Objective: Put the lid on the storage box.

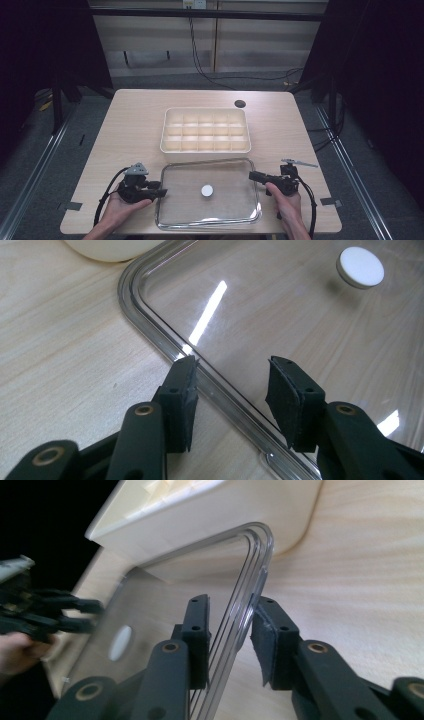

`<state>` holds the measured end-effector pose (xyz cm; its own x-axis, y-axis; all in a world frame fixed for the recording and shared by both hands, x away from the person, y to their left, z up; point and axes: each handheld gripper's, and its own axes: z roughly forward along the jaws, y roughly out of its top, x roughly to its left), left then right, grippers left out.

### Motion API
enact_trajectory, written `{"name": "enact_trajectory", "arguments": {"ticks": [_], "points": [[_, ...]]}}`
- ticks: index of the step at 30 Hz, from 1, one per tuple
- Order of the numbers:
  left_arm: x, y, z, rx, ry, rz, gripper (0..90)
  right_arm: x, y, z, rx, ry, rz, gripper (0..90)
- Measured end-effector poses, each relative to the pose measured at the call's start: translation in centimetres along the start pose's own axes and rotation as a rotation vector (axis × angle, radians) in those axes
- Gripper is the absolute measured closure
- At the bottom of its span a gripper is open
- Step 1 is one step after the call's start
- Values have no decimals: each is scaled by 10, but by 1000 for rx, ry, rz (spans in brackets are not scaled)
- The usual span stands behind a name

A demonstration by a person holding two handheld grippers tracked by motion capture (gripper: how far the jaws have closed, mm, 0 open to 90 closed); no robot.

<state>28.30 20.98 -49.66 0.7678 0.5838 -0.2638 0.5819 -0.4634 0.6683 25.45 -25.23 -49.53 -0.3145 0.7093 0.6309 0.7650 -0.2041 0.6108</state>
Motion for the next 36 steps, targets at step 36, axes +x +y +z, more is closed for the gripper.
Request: {"name": "enact_trajectory", "arguments": {"ticks": [36], "points": [[9, 0, 0, -42, -48, -97, 390, 6, -3, -2, 6, 131, -23, 747]]}}
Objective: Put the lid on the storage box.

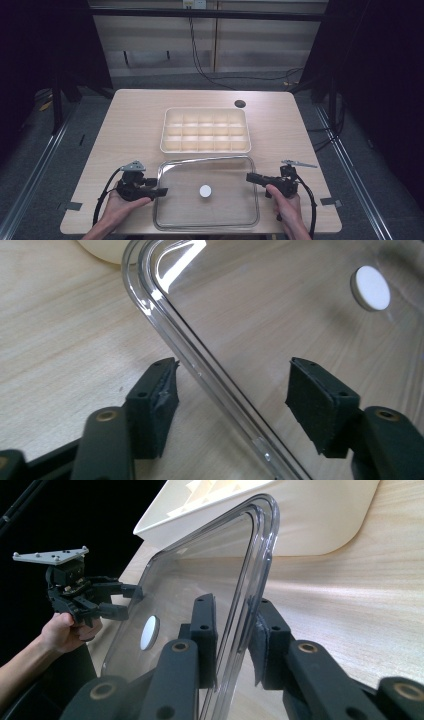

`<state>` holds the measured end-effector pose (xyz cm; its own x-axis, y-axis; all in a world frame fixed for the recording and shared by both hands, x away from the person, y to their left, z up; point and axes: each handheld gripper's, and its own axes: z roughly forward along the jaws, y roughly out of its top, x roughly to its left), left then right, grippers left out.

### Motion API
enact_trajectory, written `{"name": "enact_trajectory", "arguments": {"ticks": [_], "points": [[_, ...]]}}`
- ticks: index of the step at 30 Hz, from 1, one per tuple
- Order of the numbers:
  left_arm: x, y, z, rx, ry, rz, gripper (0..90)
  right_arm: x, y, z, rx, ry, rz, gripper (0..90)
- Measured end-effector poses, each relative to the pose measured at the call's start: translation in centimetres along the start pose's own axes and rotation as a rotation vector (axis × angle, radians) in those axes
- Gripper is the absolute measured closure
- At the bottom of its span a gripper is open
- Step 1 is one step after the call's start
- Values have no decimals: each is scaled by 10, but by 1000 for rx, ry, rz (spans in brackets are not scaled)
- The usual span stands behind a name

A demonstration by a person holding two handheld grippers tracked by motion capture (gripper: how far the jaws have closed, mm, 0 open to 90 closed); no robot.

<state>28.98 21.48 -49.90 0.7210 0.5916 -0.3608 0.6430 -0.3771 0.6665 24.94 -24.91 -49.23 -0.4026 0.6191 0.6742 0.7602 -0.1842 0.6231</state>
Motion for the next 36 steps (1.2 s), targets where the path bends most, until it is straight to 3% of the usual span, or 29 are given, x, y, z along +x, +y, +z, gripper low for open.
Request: {"name": "enact_trajectory", "arguments": {"ticks": [6, 14, 22, 28, 31, 33, 36], "points": [[0, 2, -3, -33, -21, -6, 440, 1, -1, -1, 40, -50, -15, 731], [-2, 5, -12, -68, -31, -4, 503, 3, -1, 1, 41, -70, -31, 718], [-3, 7, -18, -79, -39, -8, 546, 9, 0, 1, 29, -104, -60, 702], [-5, 11, -24, -103, -38, 15, 577, 13, 2, -2, 4, -114, -71, 701], [-5, 12, -26, -121, -46, -6, 595, 16, 3, -3, -10, -116, -76, 702], [-5, 12, -28, -123, -42, 10, 596, 17, 5, -2, -14, -119, -87, 701], [-5, 13, -32, -145, -65, -2, 620, 19, 7, -1, -27, -112, -80, 701]]}}
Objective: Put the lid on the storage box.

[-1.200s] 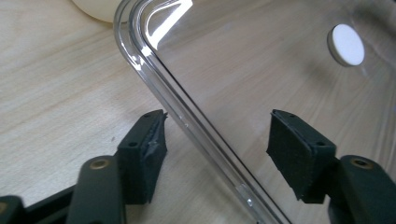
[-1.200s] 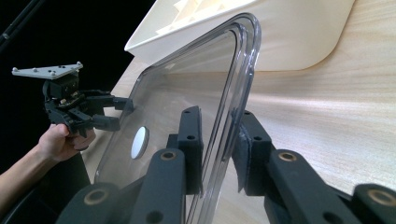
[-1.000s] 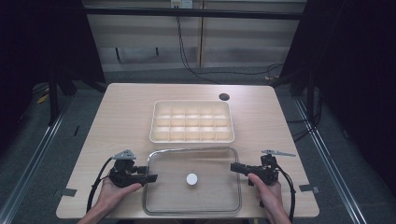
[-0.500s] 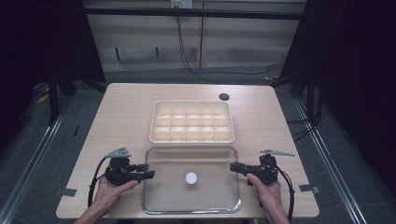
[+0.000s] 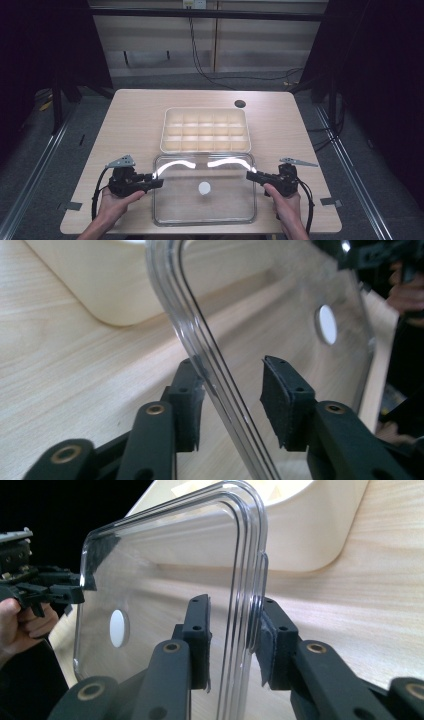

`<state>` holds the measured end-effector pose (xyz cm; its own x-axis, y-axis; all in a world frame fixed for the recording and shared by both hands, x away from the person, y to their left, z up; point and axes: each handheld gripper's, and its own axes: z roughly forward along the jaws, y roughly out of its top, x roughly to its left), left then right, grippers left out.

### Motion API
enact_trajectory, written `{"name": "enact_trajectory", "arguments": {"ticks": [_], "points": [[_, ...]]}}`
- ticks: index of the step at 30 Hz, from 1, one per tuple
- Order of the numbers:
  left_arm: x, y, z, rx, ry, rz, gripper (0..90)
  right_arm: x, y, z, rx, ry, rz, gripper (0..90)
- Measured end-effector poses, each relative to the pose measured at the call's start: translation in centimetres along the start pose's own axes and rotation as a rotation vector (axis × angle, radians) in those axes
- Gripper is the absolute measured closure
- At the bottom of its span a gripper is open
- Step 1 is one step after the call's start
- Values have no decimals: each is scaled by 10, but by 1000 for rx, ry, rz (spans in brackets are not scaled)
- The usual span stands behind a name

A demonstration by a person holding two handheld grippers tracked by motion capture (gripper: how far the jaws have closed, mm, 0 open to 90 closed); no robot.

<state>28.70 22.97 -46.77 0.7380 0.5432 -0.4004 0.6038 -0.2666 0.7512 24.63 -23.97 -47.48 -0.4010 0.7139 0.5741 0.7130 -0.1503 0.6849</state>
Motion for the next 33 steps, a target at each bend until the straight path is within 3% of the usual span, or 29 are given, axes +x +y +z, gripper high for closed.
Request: {"name": "enact_trajectory", "arguments": {"ticks": [8, 20, 25, 33], "points": [[-6, 5, -6, -15, 30, 28, 630, 7, 5, -1, -30, -1, -4, 709], [-8, 9, -17, -58, 11, 38, 681, 16, 10, -5, -56, 0, -23, 716], [-11, 12, -21, -71, 22, 51, 696, 21, 14, -8, -57, -6, -57, 716], [-12, 15, -27, -89, 40, 61, 704, 26, 21, -5, -75, -8, -69, 714]]}}
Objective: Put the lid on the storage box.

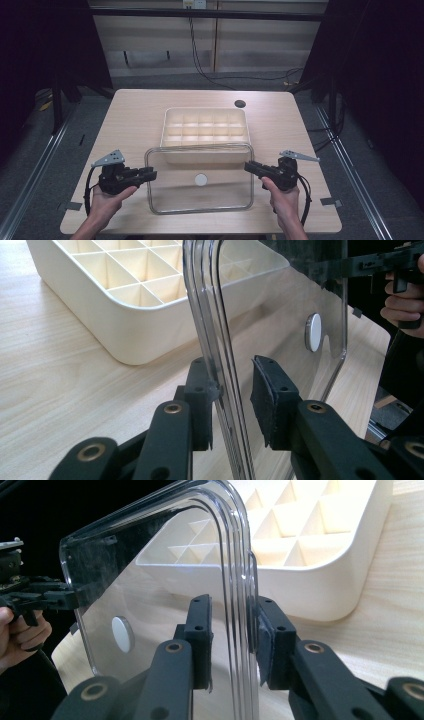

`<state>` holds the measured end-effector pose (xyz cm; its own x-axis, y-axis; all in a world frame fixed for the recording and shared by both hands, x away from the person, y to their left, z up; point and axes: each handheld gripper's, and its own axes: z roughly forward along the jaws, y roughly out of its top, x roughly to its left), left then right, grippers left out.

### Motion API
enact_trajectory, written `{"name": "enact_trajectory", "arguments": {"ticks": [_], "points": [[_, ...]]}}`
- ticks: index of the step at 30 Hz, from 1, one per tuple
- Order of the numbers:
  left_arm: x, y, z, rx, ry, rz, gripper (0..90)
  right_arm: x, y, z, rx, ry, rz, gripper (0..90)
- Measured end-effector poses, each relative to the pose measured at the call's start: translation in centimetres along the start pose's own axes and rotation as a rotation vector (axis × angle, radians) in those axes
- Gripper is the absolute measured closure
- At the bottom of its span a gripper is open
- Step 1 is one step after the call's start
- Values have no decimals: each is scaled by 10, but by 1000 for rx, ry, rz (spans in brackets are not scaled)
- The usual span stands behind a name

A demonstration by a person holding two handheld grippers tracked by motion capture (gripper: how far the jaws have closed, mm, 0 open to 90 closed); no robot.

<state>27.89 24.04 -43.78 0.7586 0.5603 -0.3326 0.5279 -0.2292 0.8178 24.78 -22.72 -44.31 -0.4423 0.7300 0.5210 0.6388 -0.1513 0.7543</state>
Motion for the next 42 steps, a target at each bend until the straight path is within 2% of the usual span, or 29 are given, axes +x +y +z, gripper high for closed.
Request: {"name": "enact_trajectory", "arguments": {"ticks": [5, 12, 20, 23, 26, 30, 35, 42], "points": [[-2, 6, 1, -6, 4, 7, 710, 1, 3, -4, -12, -5, -4, 712], [-4, 21, -3, -35, -19, 21, 712, 4, 15, -9, -23, -4, -2, 709], [0, 33, -4, -58, -5, 18, 712, 9, 28, -9, -54, -13, -34, 709], [0, 37, -4, -64, 15, 40, 710, 7, 30, -7, -66, -7, -27, 708], [1, 38, -4, -78, 6, 18, 711, 4, 30, -3, -67, -8, -23, 704], [3, 44, -4, -84, 15, 23, 711, 5, 37, -2, -64, -7, -28, 704], [2, 55, -5, -82, 29, 51, 708, 5, 49, -2, -73, -8, -39, 702], [7, 72, -7, -83, 48, 76, 707, 3, 59, 4, -87, 5, -26, 699]]}}
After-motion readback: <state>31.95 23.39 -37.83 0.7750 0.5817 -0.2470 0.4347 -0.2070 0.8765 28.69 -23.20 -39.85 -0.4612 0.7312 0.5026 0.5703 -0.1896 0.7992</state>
